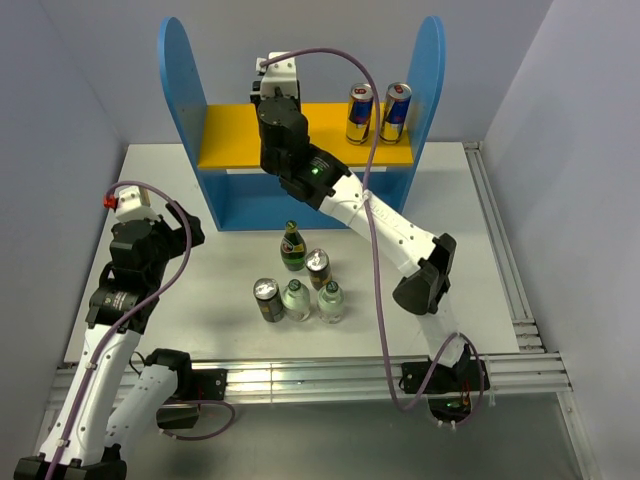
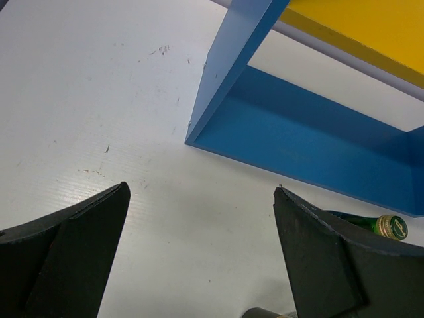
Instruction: Place and organize the beverage onto the shelf
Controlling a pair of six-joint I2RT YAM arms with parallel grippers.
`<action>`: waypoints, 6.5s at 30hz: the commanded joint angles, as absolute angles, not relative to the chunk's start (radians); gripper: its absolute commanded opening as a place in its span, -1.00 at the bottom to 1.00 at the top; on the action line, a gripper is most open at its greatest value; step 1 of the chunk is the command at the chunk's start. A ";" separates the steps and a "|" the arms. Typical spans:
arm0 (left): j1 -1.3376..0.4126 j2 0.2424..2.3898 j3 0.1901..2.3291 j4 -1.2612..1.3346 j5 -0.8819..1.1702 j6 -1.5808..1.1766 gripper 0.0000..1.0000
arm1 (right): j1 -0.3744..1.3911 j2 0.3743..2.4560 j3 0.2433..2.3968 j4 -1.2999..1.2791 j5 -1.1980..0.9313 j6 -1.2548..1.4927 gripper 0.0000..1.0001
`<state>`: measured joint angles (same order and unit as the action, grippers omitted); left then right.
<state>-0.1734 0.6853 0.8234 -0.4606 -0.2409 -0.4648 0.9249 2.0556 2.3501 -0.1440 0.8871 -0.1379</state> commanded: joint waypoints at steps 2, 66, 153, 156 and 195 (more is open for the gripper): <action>-0.167 0.687 0.847 -0.433 -0.230 -0.453 0.93 | 0.888 2.049 2.427 -0.041 0.833 -0.069 -1.00; -0.813 1.063 0.799 -0.039 -0.488 -0.469 0.96 | 1.324 0.815 0.925 -0.609 1.127 0.871 0.75; -0.477 1.784 2.189 -0.345 -0.575 -0.172 -0.99 | 1.333 0.604 0.609 -0.684 1.104 0.991 0.68; -0.477 1.787 2.177 -0.345 -0.569 -0.166 -0.82 | 1.333 0.610 0.603 -0.673 1.104 0.988 0.68; -1.236 0.735 0.818 -0.784 -0.909 -1.199 0.92 | 1.333 0.630 0.620 -0.710 1.075 1.029 0.78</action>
